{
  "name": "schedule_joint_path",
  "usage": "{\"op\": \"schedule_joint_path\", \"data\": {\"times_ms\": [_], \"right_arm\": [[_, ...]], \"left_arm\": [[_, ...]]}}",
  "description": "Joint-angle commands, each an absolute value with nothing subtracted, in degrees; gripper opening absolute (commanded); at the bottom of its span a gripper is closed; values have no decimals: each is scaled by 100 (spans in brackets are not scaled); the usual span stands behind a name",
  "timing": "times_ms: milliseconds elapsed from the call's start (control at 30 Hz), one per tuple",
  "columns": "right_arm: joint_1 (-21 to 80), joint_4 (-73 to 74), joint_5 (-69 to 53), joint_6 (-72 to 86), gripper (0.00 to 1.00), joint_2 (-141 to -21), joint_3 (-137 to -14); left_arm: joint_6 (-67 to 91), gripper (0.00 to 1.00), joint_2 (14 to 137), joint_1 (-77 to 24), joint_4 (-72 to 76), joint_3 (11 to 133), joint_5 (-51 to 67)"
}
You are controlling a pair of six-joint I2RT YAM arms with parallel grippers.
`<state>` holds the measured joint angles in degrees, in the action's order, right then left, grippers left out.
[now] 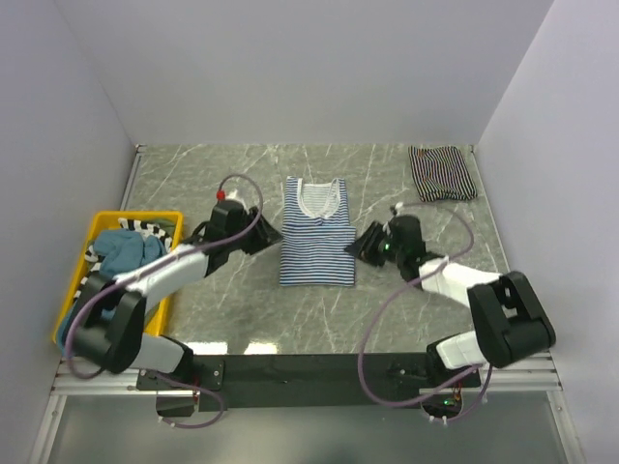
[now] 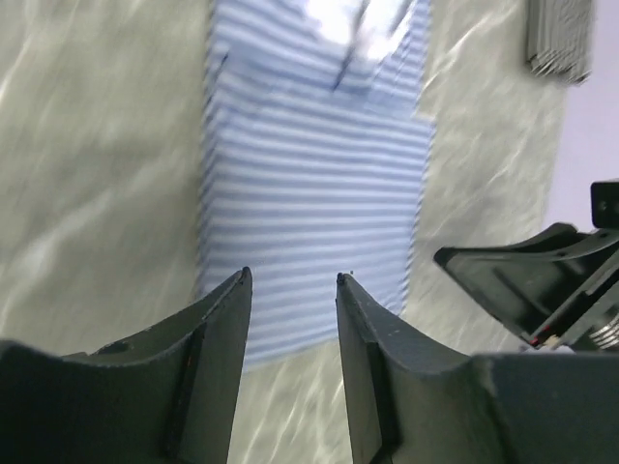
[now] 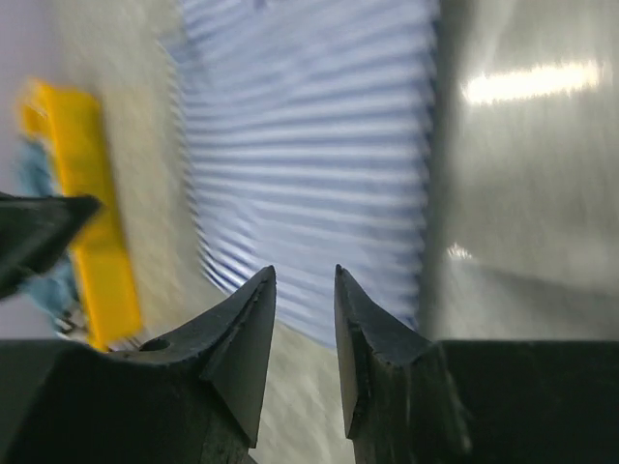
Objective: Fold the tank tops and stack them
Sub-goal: Fold the tank top
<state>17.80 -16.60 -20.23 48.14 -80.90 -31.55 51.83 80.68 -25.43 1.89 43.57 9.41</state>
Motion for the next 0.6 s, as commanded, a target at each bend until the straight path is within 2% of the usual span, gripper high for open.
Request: {"op": "schedule_joint_path", "data": {"times_ms": [0, 133, 167, 300, 433, 567], "right_arm": [[2091, -1300, -1231, 4746, 38, -7630, -2166], [2346, -1126, -959, 4790, 41, -6867, -1592], [2373, -1116, -958, 4807, 43, -6777, -1504], [2443, -1186, -949, 4878, 45, -6662, -1240], [2470, -1607, -1098, 5036, 46, -6898, -1151], [2522, -1766, -1020, 5141, 45, -7127, -1187]], "left_arm": [[5352, 47, 7437, -2715, -597, 3562, 370], [5511, 53, 6611, -3057, -449, 2683, 615], [5546, 57, 6566, -3119, -335, 2585, 676], [5660, 62, 6635, -3278, 271, 2154, 957], [5888, 61, 7012, -3322, 773, 1934, 1090], [6055, 59, 7215, -3331, 932, 1942, 669]]}}
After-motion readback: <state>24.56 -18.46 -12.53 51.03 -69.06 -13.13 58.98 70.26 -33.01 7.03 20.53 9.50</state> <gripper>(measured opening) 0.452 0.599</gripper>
